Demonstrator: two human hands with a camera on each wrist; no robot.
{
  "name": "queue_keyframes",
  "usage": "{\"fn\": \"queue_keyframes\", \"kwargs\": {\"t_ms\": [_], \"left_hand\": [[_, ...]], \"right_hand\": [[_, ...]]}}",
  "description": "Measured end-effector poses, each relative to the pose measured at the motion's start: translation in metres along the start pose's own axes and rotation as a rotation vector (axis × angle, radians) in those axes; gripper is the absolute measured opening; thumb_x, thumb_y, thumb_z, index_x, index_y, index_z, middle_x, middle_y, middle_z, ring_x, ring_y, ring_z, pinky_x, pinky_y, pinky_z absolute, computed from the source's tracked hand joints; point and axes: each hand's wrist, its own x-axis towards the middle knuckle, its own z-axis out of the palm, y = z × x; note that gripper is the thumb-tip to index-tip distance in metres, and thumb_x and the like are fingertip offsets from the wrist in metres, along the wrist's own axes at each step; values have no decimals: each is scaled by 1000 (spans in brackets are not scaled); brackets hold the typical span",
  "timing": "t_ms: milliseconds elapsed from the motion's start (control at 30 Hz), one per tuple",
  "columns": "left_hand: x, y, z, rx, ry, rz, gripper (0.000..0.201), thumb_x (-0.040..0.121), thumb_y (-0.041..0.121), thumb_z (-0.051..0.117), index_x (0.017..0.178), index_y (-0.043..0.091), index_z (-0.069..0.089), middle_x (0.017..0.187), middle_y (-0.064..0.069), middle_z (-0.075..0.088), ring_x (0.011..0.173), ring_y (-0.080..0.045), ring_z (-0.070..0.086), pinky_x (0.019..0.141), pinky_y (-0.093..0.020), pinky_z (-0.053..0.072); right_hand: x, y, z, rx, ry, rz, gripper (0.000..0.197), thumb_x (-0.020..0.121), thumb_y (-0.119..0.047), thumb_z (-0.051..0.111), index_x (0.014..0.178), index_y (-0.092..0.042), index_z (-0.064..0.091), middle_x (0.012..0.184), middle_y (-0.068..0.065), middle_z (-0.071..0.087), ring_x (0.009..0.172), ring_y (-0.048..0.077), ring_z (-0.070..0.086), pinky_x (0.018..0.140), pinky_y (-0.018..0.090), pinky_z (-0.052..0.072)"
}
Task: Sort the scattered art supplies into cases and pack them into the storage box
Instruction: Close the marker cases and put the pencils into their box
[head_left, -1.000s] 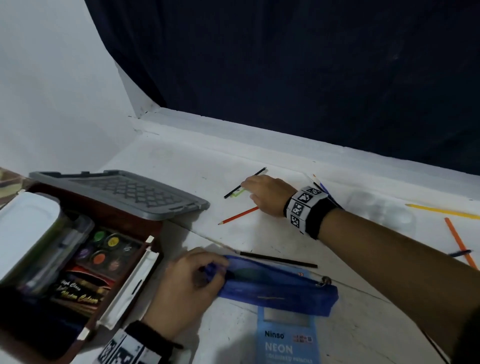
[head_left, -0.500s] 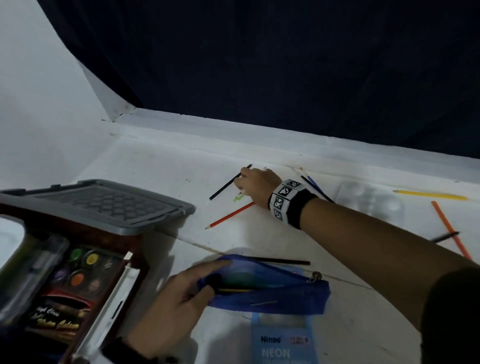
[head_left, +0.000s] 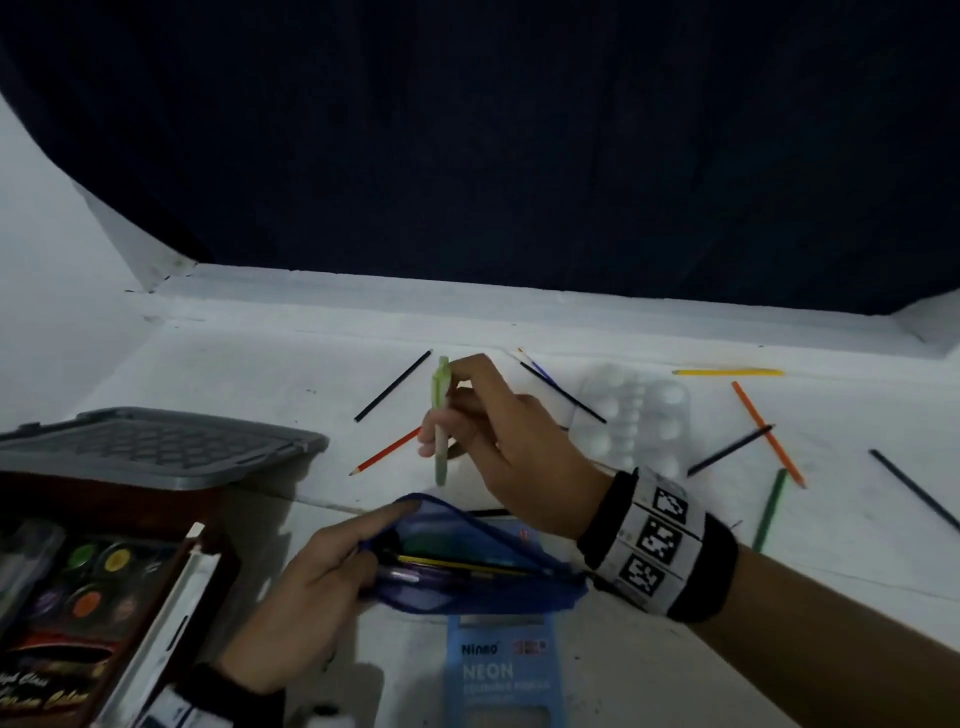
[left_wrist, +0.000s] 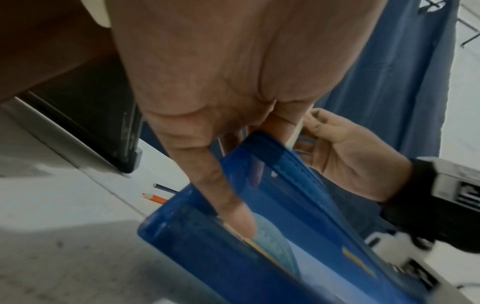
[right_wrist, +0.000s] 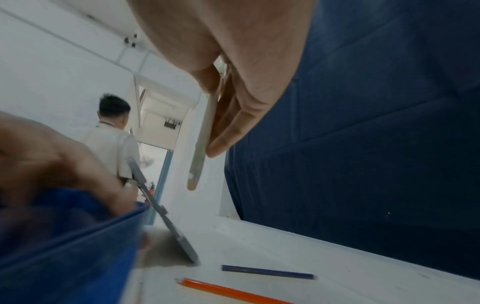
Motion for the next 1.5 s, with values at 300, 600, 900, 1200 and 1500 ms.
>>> {"fn": "queue_keyframes", "kwargs": {"t_ms": [300,600,900,1200,1500], "left_hand": [[2,20,15,72,19,-46,67,84,-21,36,116,24,73,116,1,73,93,-11,69,65,-15,54],[8,15,31,-10,67,-101,59,87,-18,33,116,14,73,113,-10,74,85,-16,74,61,-21,57],[8,7,30,-8,118,-88,49,96,-12,39,114,17,74,113,-3,73,89,-13,73,62,-22,58],[12,6,27,16,101,-94,50,97,-12,39,114,19,75,108,-1,76,92,-16,73,66,-24,59],[14,8,28,4,124,-77,48,97,-8,40,110,21,77,104,4,76,89,-11,72,74,-30,56]], "right_hand": [[-81,29,14,-733,-211,-61,20,100,-21,53,116,-12,61,98,11,66,76,34,63,57,36,45],[-89,55,-63,-669,305,241,8,93,-20,55,92,-17,62,82,-2,62,73,19,59,69,40,52],[-96,135,-111,-921,-170,718,60,98,-49,50,150,-23,34,152,8,36,141,28,34,111,42,37],[-87,131,-102,-1249,-355,505,38,105,-30,34,141,-19,40,119,11,53,95,34,63,67,36,45],[-83,83,-127,-939,204,364,33,105,-21,35,135,-16,46,95,9,58,74,33,58,64,41,49]]}}
